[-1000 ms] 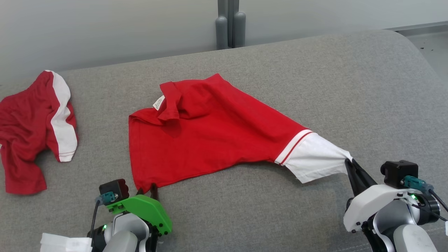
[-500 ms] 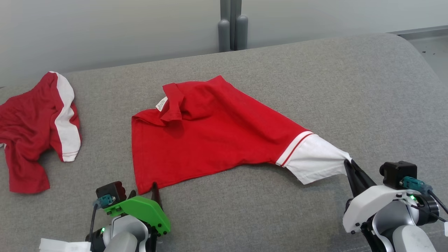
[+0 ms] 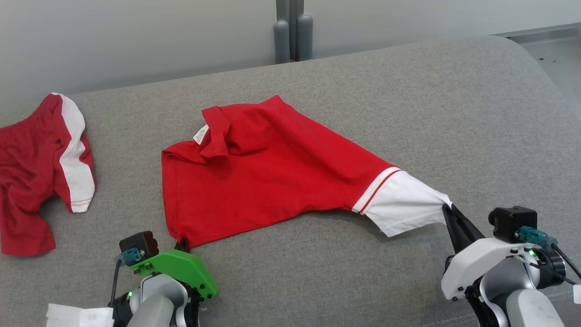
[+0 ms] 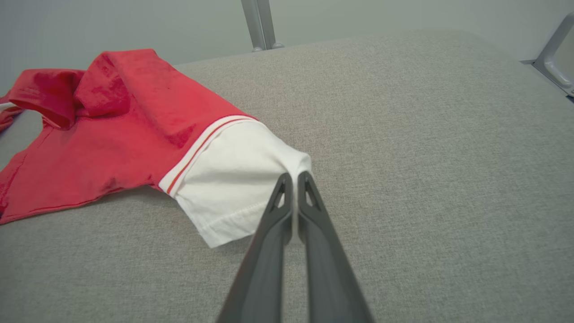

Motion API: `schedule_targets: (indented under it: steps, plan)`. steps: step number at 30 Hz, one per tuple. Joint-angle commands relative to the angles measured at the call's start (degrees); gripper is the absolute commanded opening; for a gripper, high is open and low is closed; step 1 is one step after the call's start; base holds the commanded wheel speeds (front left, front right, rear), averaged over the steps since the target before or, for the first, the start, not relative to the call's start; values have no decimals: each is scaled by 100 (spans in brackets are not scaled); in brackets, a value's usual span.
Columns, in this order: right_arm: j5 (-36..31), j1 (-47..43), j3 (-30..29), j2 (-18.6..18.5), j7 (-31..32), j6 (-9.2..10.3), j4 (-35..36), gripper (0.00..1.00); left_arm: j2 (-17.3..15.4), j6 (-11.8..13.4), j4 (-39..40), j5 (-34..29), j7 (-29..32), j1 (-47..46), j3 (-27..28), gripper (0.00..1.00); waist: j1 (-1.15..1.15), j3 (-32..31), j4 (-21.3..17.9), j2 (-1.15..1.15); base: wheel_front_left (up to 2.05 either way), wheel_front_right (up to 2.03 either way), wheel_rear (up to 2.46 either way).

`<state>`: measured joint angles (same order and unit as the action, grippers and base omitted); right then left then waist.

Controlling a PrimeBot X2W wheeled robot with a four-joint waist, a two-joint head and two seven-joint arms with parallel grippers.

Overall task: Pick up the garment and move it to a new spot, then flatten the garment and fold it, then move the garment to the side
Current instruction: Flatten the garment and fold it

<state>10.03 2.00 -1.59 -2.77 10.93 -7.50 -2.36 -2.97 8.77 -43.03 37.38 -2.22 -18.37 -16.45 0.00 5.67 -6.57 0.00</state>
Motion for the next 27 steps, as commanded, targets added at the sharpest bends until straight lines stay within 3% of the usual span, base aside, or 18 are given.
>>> schedule_targets:
  steps: [1, 9, 15, 20, 27]
  plan:
    - [8, 61, -18, -22, -39, 2, 1, 0, -3, -46, -50, 78, -46, -69, -15, 0, 0, -4, -1, 0, 0, 0, 0]
    - [216, 234, -106, -23, -336, 2, 53, 0, -4, -365, 335, 600, -553, -189, 149, 0, 0, -114, 84, 0, 0, 0, 0]
    - [379, 504, -156, -23, -634, 2, 276, 0, -1, -549, 1217, 996, -814, -225, 338, 0, 0, -285, 163, 0, 0, 0, 0]
    - [421, 730, -188, -22, -739, 1, 522, 0, -54, -527, 2064, 1111, -895, -166, 487, 0, 0, -404, 186, 0, 0, 0, 0]
    - [505, 1043, -254, -22, -778, 1, 1221, 0, -219, -299, 3708, 1041, -715, -21, 535, 0, 0, -576, 171, 0, 0, 0, 0]
